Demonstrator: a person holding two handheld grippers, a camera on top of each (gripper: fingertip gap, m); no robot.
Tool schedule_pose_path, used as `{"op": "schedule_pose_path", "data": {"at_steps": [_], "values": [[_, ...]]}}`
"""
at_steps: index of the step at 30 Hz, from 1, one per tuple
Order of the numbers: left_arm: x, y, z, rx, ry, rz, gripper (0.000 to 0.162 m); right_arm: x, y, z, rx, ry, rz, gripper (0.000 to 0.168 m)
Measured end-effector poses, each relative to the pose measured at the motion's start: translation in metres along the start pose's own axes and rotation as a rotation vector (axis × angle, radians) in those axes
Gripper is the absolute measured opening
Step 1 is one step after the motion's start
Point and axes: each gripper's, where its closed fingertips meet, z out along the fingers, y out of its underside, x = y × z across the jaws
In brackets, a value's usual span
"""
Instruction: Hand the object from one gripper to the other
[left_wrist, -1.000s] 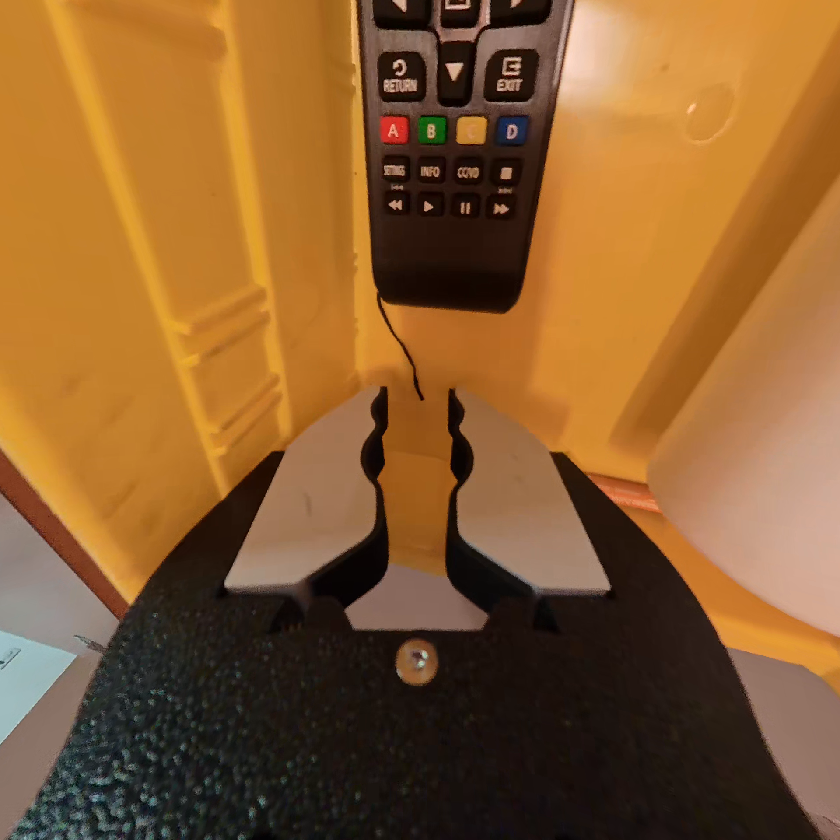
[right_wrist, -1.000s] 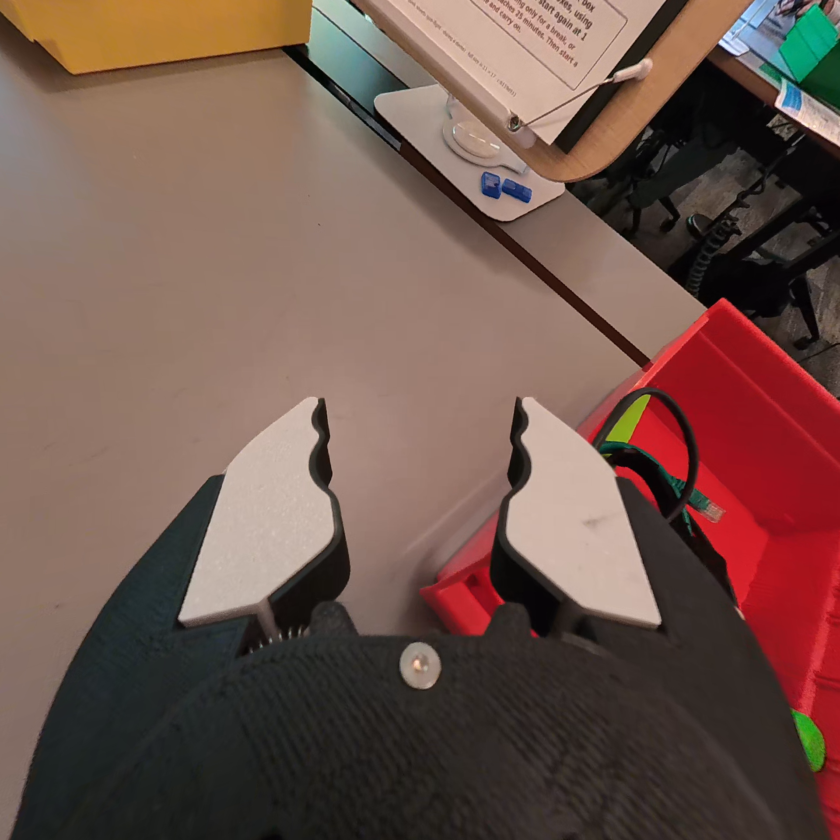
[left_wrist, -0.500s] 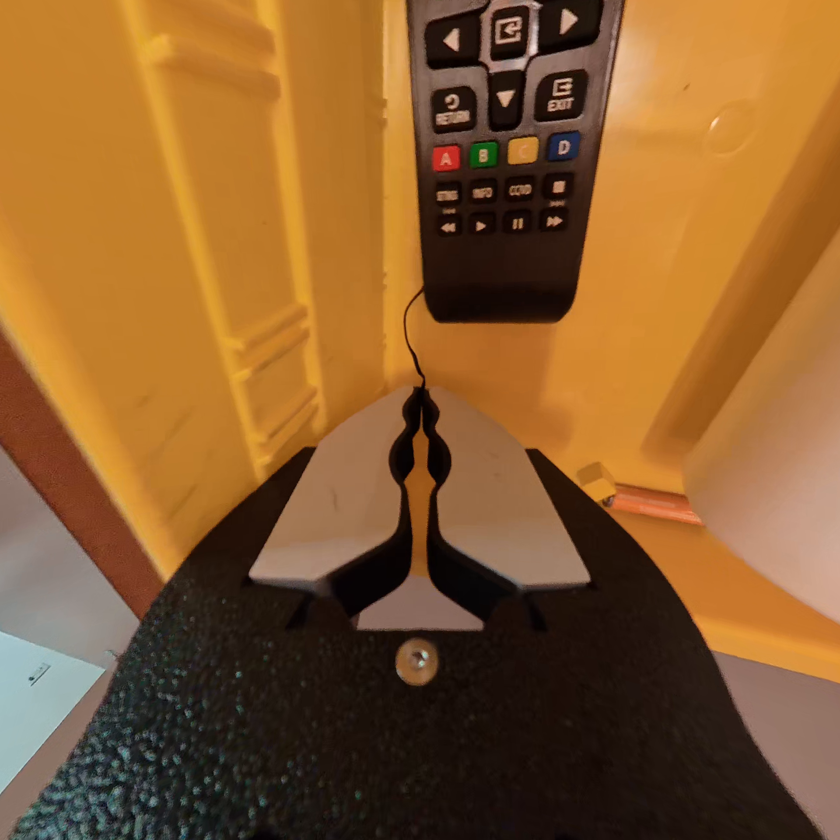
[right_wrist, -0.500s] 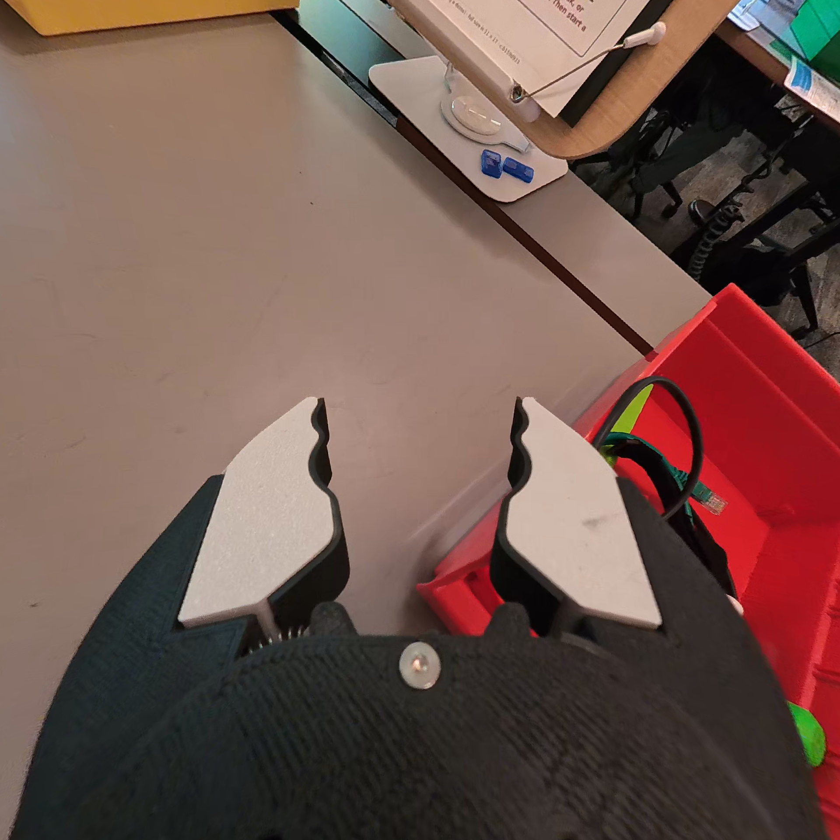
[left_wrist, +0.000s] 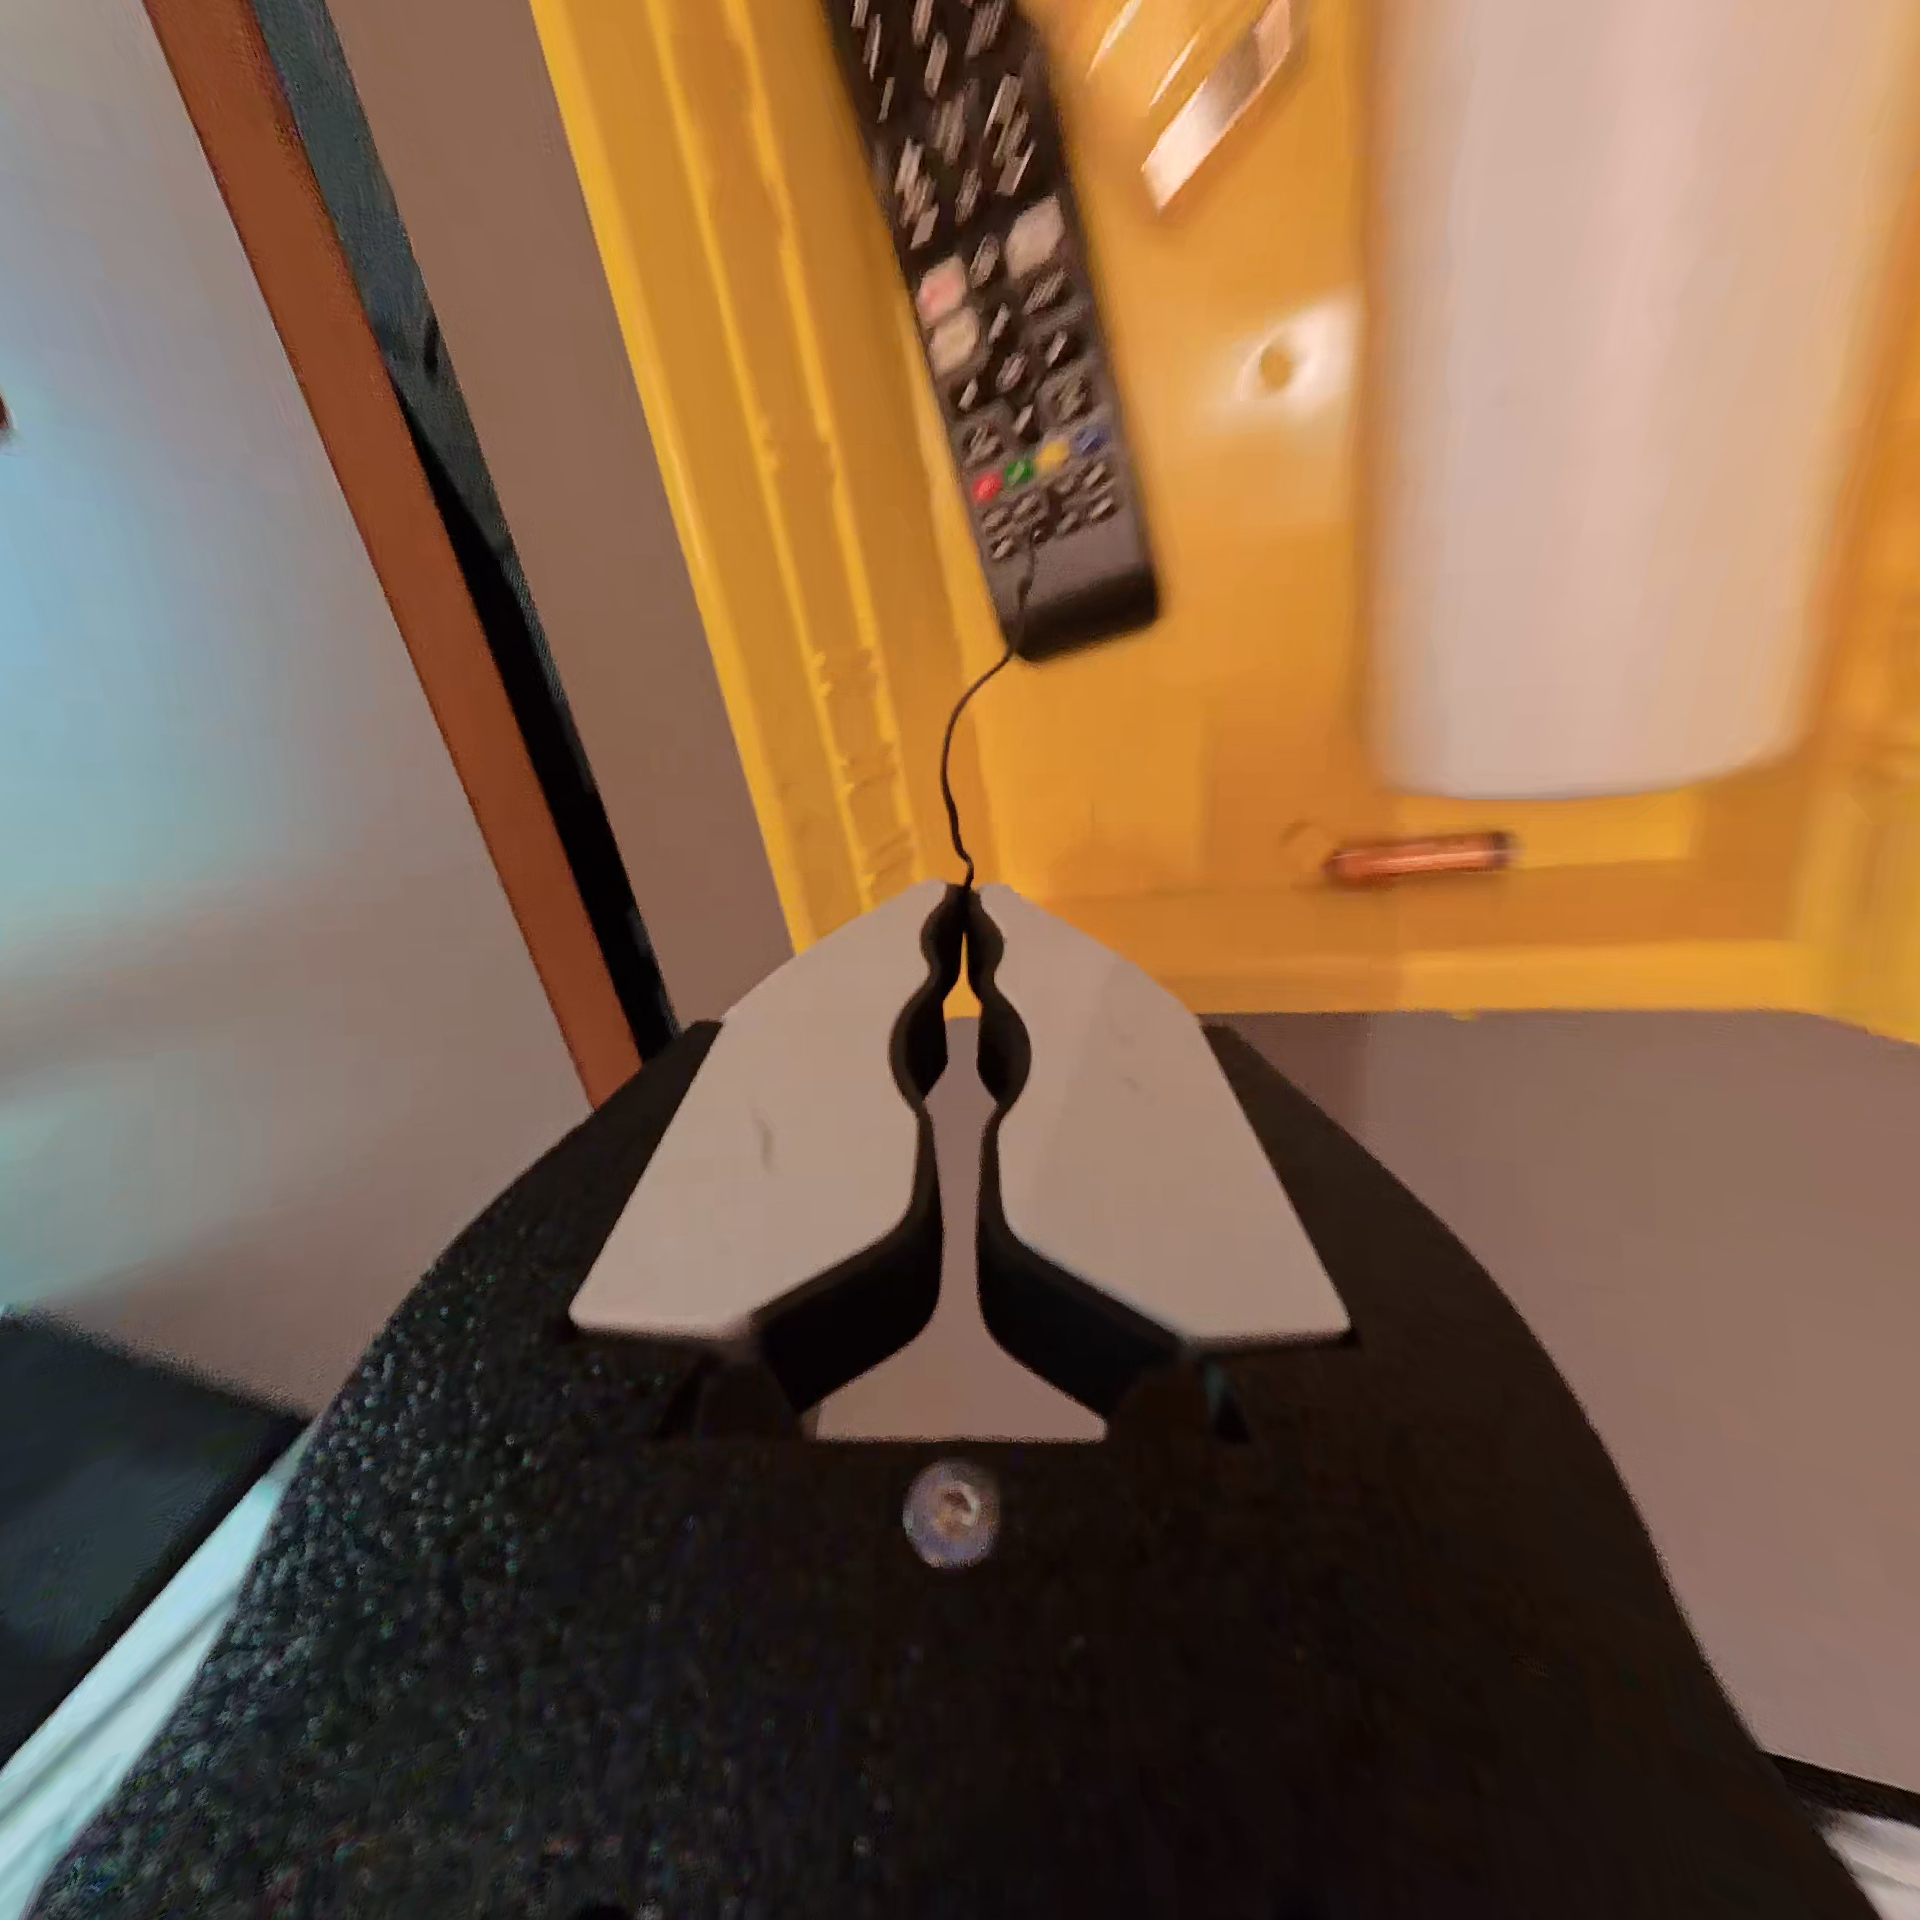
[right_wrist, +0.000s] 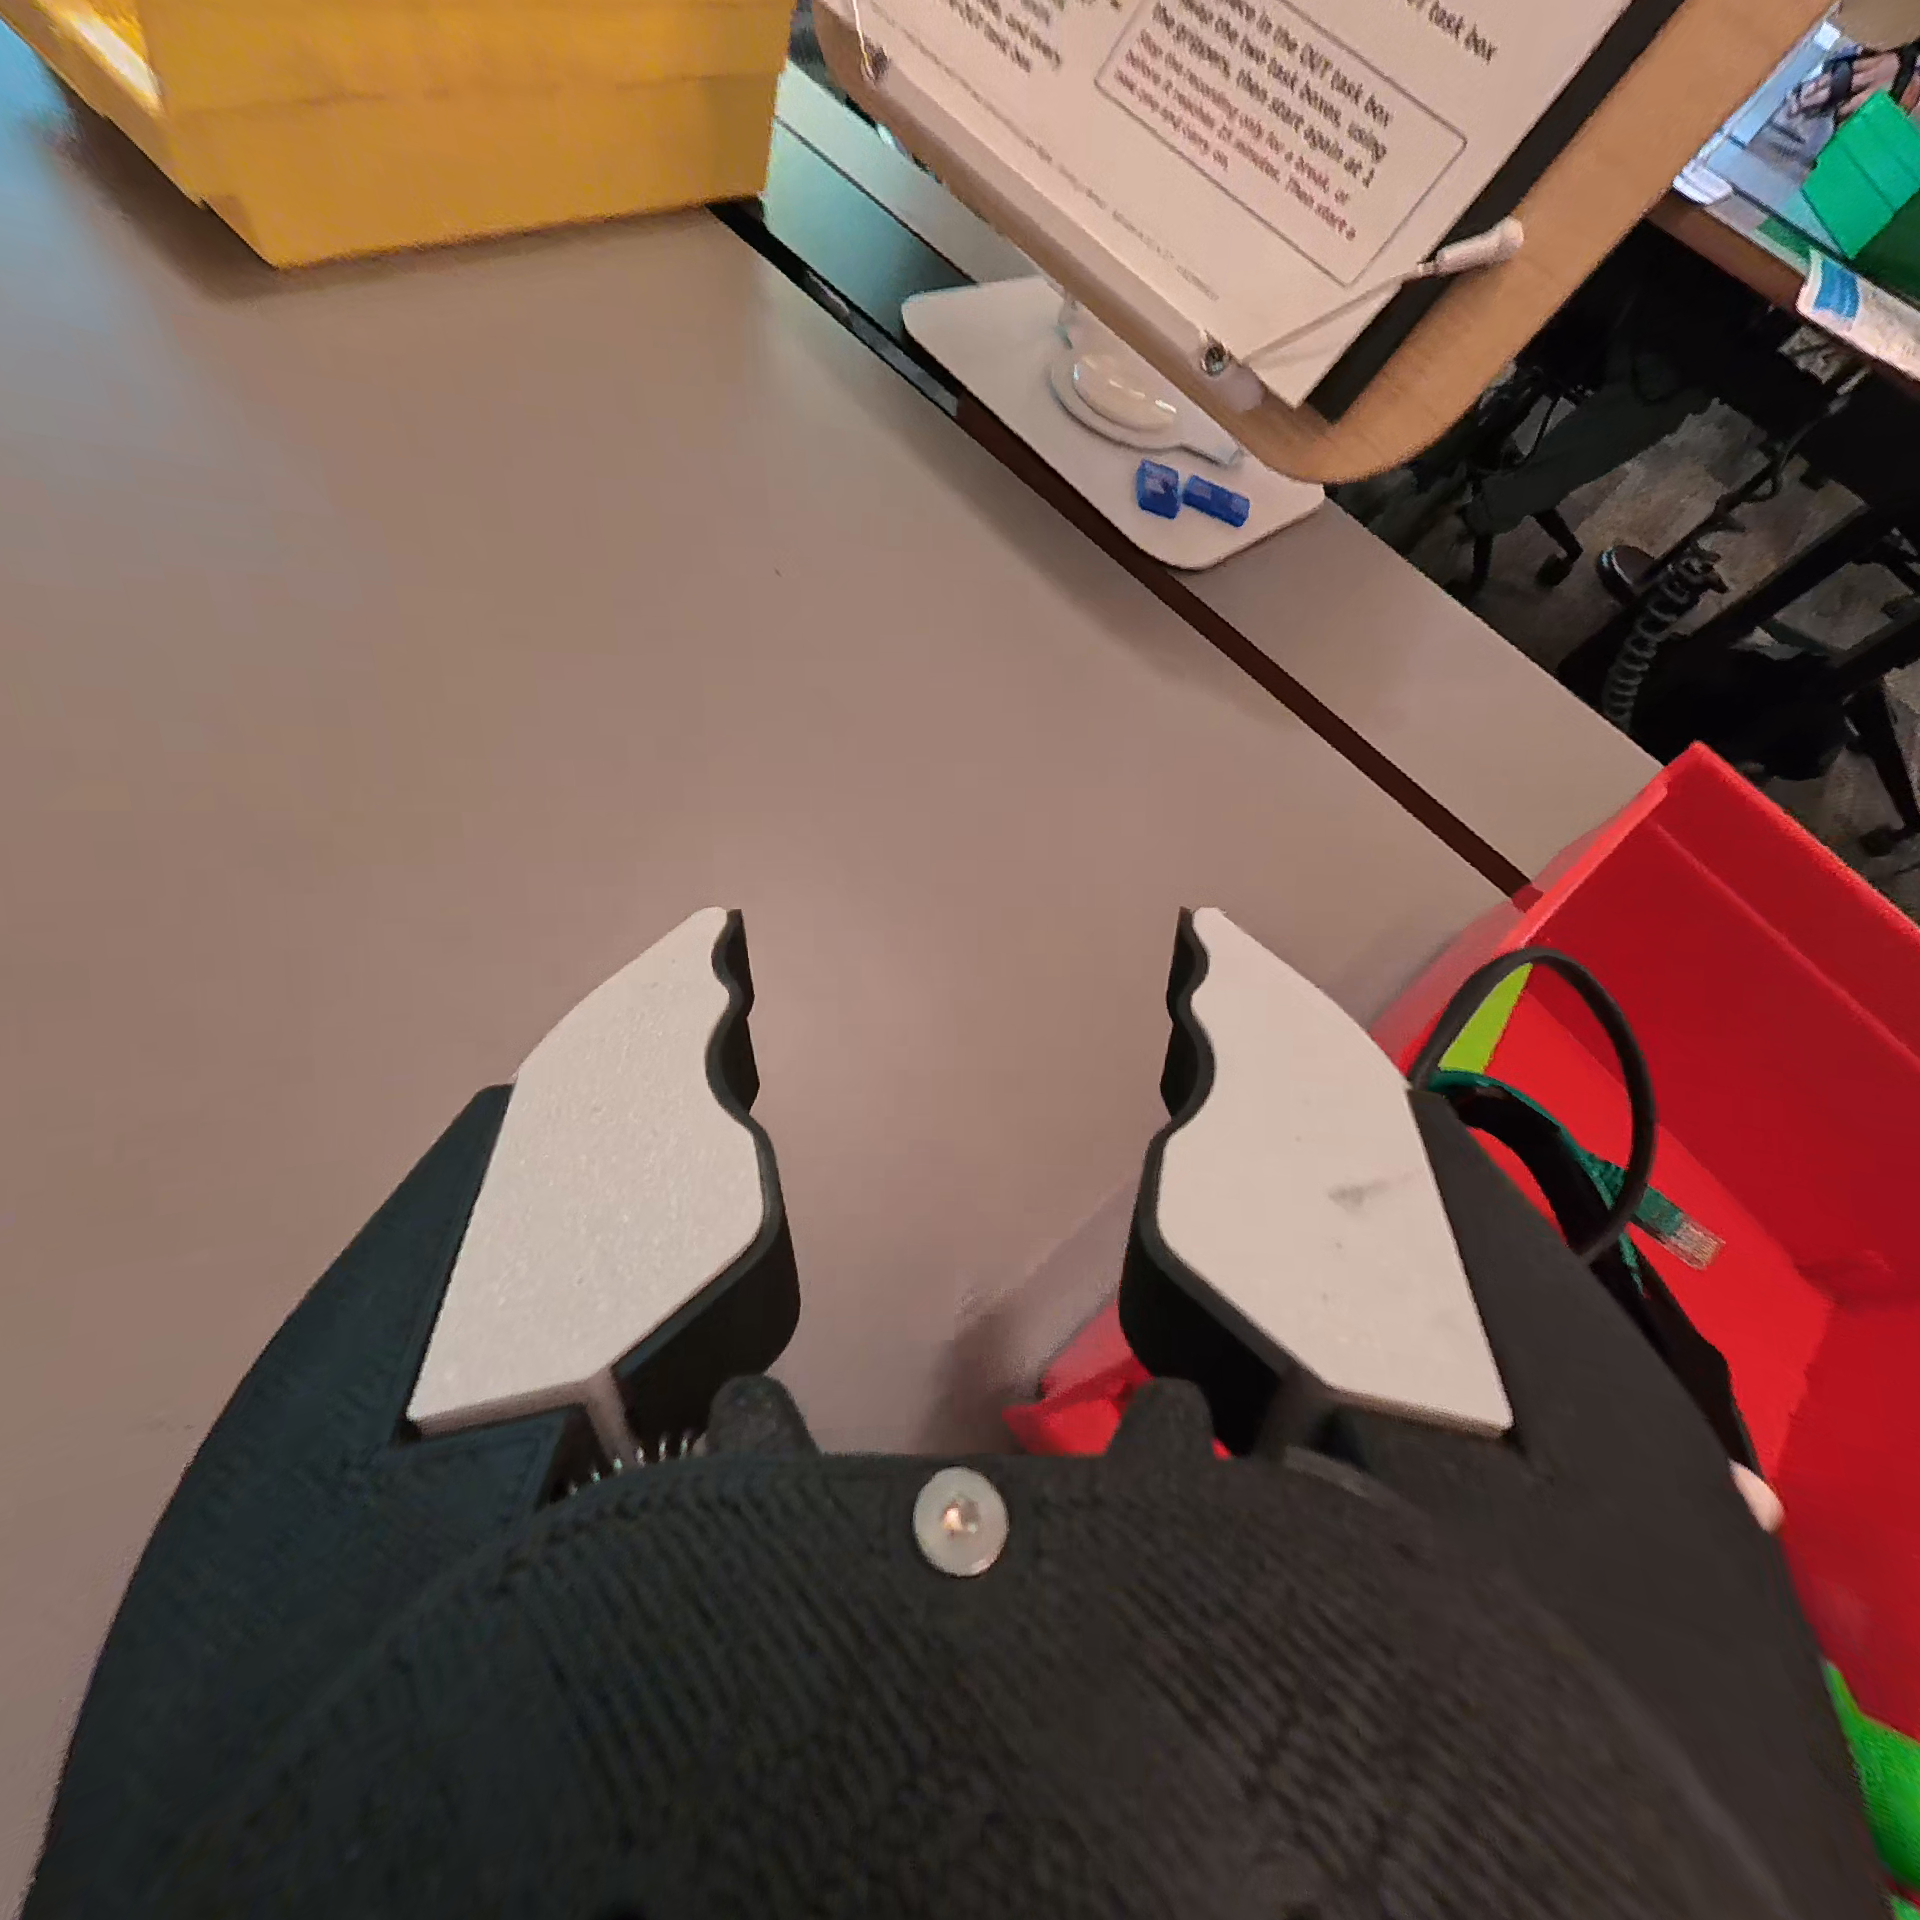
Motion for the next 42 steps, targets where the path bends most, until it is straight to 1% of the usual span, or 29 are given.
{"op": "schedule_pose_path", "data": {"at_steps": [1,2,5,7,9,12,14,16,18,21,25,27,29,31,34,35,36,39,42], "values": [[0.007,-0.007,-0.017,0.078,0.038,0.013,0.000,-0.004,-0.006,-0.001,0.032,-0.021,0.008,0.078],[0.022,-0.014,-0.036,0.168,0.108,0.037,0.000,-0.010,-0.012,-0.001,0.071,-0.054,0.021,0.079],[0.094,-0.026,-0.107,0.474,0.430,0.141,0.000,-0.028,-0.042,-0.006,0.236,-0.149,0.090,0.080],[0.149,-0.019,-0.156,0.641,0.651,0.225,0.000,-0.042,-0.067,-0.012,0.372,-0.224,0.165,0.075],[0.203,-0.002,-0.191,0.759,0.836,0.310,0.000,-0.059,-0.092,-0.022,0.509,-0.314,0.230,0.071],[0.275,0.027,-0.213,0.840,1.023,0.390,0.000,-0.085,-0.119,-0.034,0.639,-0.405,0.284,0.069],[0.317,0.045,-0.220,0.887,1.139,0.415,0.000,-0.103,-0.128,-0.036,0.663,-0.431,0.269,0.068],[0.349,0.059,-0.225,0.943,1.221,0.422,0.000,-0.117,-0.133,-0.035,0.657,-0.437,0.255,0.062],[0.368,0.068,-0.228,1.013,1.249,0.414,0.000,-0.126,-0.134,-0.033,0.635,-0.439,0.256,0.054],[0.381,0.076,-0.224,1.093,1.203,0.423,0.000,-0.134,-0.133,-0.031,0.610,-0.432,0.258,0.039],[0.391,0.089,-0.227,1.177,1.195,0.446,0.000,-0.146,-0.128,-0.027,0.574,-0.446,0.287,0.038],[0.394,0.095,-0.225,1.185,1.183,0.467,0.000,-0.153,-0.125,-0.027,0.570,-0.450,0.275,0.034],[0.392,0.096,-0.224,1.202,1.165,0.465,0.000,-0.157,-0.119,-0.023,0.538,-0.433,0.271,0.019],[0.391,0.098,-0.225,1.191,1.148,0.490,0.000,-0.160,-0.119,-0.022,0.533,-0.437,0.280,0.019],[0.390,0.102,-0.232,1.231,1.139,0.516,0.000,-0.166,-0.128,-0.029,0.584,-0.483,0.297,0.015],[0.390,0.103,-0.232,1.232,1.139,0.521,0.000,-0.169,-0.129,-0.030,0.592,-0.493,0.286,0.010],[0.389,0.102,-0.231,1.231,1.137,0.521,0.000,-0.170,-0.130,-0.030,0.592,-0.487,0.271,0.000],[0.389,0.102,-0.227,1.217,1.140,0.517,0.000,-0.172,-0.128,-0.026,0.567,-0.444,0.201,0.000],[0.391,0.101,-0.219,1.200,1.103,0.526,0.000,-0.172,-0.121,-0.021,0.510,-0.402,0.119,0.000]]}}
